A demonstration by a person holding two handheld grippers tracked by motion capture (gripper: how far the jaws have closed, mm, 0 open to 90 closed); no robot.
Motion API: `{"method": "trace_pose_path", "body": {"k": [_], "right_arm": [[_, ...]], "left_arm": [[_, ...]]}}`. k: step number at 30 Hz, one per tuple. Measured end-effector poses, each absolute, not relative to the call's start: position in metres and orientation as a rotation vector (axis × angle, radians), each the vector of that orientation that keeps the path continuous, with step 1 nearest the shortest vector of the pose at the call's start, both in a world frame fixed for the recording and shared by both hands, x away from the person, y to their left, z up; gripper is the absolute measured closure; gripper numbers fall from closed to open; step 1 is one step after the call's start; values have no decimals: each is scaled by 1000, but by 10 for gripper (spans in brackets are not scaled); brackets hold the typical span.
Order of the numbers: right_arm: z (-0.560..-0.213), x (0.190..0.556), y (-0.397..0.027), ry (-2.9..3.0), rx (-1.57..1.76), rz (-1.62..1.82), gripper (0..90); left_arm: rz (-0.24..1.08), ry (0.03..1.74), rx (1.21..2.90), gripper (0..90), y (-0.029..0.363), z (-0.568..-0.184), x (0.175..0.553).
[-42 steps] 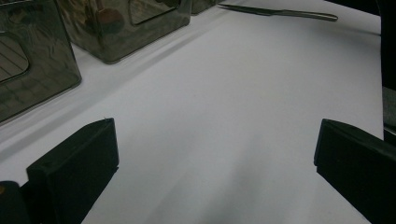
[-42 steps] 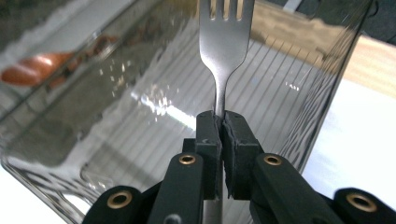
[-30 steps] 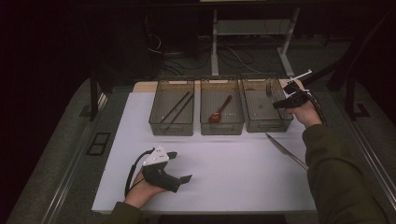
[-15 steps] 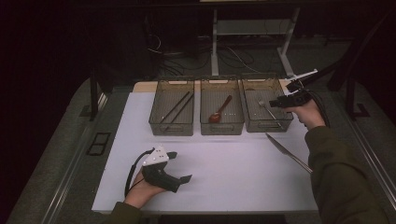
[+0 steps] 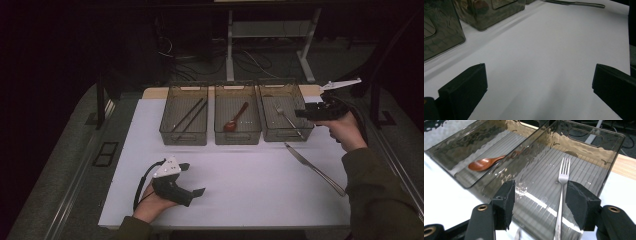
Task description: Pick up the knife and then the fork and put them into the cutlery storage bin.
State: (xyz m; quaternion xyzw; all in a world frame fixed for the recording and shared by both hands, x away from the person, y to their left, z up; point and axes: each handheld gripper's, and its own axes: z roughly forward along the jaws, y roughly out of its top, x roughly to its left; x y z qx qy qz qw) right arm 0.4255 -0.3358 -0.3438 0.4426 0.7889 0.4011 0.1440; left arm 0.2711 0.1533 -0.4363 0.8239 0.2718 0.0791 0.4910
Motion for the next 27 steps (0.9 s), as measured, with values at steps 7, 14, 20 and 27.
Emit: {"method": "trace_pose_path", "body": {"k": [7,14,20,27], "right_arm": [[-345,398,-343,2295,1255,1136,392],[-352,378,-344,2347,1230,1101,391],[-361,362,-344,2358,1215,1119,393],[-375,344,-350,2343,1232,1169,406]], "left_arm": [[185,659,2004,0,153,-437,271],[188,661,2000,0,153,-437,271],[190,656,2003,0,154,-436,271],[190,649,2009,0,153,-436,271]]}}
